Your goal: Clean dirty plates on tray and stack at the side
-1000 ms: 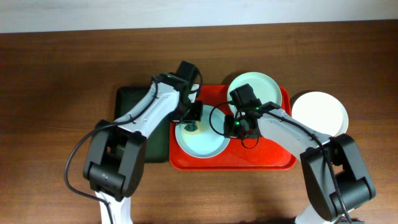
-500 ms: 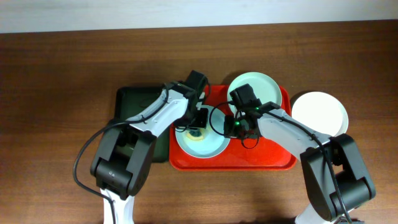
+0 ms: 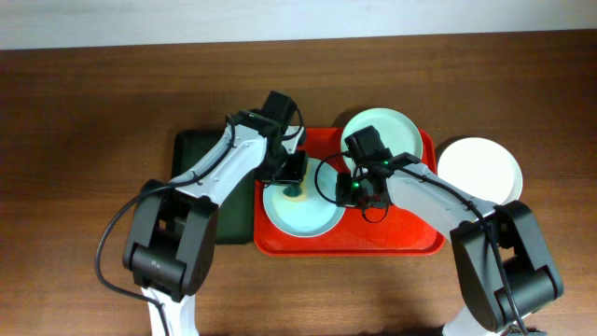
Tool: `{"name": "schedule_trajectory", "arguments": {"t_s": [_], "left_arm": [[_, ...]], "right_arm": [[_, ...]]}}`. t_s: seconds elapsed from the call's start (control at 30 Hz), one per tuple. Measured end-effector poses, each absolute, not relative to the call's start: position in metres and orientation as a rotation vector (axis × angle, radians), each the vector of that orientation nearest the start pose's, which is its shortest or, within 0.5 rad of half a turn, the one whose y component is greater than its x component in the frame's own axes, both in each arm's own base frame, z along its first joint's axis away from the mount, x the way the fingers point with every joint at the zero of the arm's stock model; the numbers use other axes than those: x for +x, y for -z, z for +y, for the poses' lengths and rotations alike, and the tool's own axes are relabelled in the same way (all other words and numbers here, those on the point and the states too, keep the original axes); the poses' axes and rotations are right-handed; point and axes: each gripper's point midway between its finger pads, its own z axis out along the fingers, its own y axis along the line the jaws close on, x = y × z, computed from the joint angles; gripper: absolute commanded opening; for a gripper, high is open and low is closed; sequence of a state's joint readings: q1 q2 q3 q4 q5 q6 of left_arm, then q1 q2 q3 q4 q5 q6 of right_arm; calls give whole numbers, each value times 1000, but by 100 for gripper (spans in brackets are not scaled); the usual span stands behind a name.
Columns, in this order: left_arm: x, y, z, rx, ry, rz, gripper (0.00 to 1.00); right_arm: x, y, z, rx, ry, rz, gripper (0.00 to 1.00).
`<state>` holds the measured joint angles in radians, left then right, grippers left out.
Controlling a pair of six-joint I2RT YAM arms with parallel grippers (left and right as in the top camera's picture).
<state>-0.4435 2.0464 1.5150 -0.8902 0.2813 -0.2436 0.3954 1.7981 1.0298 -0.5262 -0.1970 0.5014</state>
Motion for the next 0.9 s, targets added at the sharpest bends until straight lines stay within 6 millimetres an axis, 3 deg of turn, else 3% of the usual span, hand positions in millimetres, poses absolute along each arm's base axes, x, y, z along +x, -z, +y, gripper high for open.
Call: {"name": "schedule_trajectory", "arguments": {"t_s": [0.13,0.27,0.37,0.47,0.7,0.77,0.9], "left_arm": [[361,-31,-206,333,309,3033,0],[354,-11,-197,301,248,3056,0],[352,-7,-198,277,263,3069,0],[349,-7,-204,282,339,3078,0],[318,-12,-243,372,803,3137,0],[310,-16,-243,354,860,3170,0],[322,-31,-223,284,834,3154,0]], "right_arm": [[322,-10,171,116,-440,2944,4],[322,-10,171,116,-441,2944,4],[322,-10,172,115,-444,2945,4],[322,-10,171,117,-442,2945,4],[322,-10,171,117,-438,2945,4],[322,-10,171,116,-438,2945,4],[322,-10,171,118,-437,2947,4]]}}
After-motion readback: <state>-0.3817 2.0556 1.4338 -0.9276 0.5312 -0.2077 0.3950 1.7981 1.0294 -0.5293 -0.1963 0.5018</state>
